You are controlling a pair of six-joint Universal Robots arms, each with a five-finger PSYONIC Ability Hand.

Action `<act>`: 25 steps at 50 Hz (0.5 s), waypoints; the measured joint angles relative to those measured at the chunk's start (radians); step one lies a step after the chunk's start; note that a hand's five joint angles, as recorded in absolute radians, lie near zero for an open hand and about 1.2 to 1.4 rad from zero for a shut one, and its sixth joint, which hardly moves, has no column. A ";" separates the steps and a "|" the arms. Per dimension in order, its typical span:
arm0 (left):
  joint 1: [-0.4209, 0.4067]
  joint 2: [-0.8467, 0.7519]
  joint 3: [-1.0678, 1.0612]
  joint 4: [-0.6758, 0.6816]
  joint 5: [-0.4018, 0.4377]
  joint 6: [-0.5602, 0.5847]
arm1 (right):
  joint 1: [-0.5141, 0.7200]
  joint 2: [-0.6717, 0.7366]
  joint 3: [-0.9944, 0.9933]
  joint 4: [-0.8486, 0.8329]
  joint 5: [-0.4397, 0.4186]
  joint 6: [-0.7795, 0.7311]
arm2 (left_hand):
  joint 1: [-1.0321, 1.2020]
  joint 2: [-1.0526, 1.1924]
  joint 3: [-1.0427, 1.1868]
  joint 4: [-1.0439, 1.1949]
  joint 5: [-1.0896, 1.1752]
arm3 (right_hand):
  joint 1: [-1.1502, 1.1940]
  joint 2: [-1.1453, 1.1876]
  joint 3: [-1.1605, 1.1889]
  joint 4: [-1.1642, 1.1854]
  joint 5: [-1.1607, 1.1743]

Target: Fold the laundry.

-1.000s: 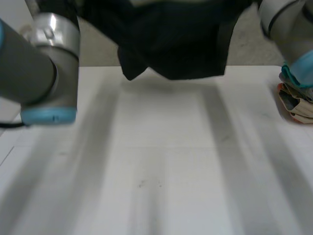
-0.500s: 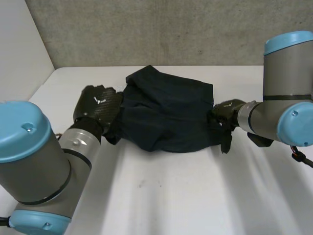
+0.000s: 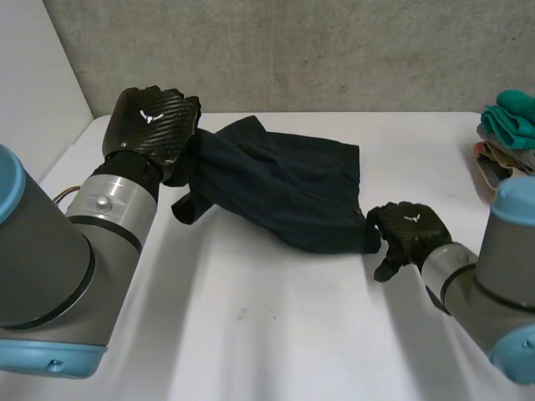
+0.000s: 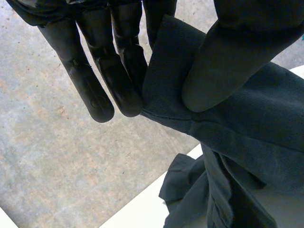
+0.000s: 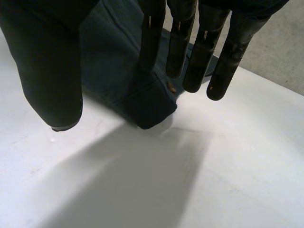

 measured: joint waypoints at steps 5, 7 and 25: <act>-0.001 -0.004 0.005 0.000 0.000 -0.003 | -0.002 -0.007 0.045 -0.063 -0.006 0.025 | 0.000 0.000 0.000 0.000 0.000 | 0.000 -0.001 0.000 0.000 0.000; -0.001 -0.008 0.002 0.000 0.000 -0.004 | 0.000 0.007 0.039 -0.082 -0.013 0.030 | 0.000 0.000 0.000 0.000 0.000 | -0.002 -0.002 -0.003 -0.002 0.001; 0.010 -0.016 -0.006 0.001 0.003 -0.004 | 0.033 0.248 -0.209 -0.069 -0.051 0.043 | 0.000 0.000 0.000 0.000 0.000 | -0.003 -0.025 -0.029 -0.025 -0.026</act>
